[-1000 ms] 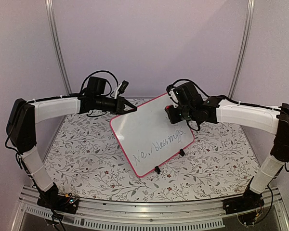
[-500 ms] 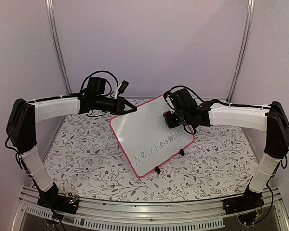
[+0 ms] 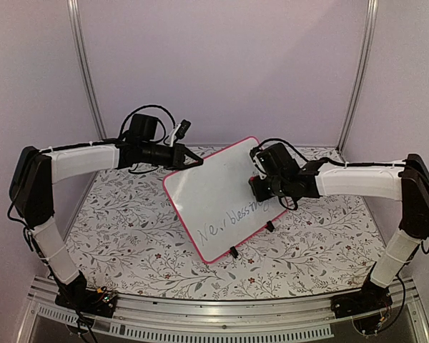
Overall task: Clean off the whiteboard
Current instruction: Erase the whiteboard at the center of the board.
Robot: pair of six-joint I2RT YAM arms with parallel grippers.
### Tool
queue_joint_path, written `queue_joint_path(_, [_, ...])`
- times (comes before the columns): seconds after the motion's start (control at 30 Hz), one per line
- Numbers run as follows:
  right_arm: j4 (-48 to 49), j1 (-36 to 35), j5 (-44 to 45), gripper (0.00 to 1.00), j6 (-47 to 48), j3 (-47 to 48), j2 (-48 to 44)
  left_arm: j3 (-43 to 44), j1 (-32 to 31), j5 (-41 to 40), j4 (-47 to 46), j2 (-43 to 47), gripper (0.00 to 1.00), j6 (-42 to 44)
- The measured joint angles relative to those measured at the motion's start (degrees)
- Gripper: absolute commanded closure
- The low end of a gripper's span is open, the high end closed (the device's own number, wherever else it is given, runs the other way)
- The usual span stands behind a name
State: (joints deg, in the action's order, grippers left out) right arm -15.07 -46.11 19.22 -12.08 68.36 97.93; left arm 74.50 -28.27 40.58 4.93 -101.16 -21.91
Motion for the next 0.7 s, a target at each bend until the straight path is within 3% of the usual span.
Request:
queue_joint_path(0.37, [-0.39,0.02,-0.57,1.00,-1.49,-3.96,-1.99,0.00,0.00,-0.02,-0.04,0.00,1.00,0.02])
queue_joint_path(0.7, [-4.35,0.02,0.02,1.00,-0.55,-1.73,-3.04,0.00,-0.02,0.04,-0.17,0.00,1.00,0.09])
